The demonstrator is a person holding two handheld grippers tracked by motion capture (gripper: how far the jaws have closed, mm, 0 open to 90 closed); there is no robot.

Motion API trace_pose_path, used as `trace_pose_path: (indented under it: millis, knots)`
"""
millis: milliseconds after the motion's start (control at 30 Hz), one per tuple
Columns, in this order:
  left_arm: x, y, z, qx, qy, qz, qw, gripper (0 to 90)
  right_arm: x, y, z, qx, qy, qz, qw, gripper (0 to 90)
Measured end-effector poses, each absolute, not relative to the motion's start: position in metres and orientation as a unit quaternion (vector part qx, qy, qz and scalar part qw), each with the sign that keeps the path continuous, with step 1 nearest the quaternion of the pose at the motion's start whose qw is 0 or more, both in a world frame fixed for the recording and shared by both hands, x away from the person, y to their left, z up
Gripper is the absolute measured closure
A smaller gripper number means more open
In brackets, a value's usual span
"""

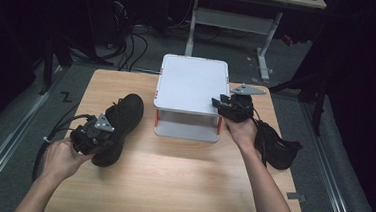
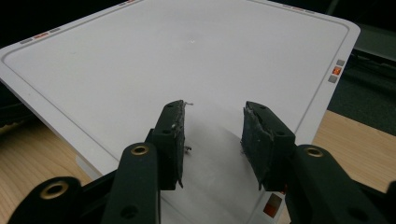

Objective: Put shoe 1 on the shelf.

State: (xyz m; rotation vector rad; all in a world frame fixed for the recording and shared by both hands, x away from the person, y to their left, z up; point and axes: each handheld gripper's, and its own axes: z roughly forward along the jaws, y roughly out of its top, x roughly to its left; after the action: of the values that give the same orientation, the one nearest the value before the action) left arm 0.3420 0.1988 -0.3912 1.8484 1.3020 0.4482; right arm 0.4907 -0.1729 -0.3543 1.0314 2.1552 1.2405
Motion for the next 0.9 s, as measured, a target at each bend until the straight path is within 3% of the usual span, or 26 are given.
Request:
trace_pose_path:
  millis: [900]
  knots:
    - [0.313, 0.176, -0.388, 0.749, 0.493, 0.167, 0.41, 87.9, 0.493, -0.172, -0.351, 0.379, 0.786, 0.439, 0.212, 59.3]
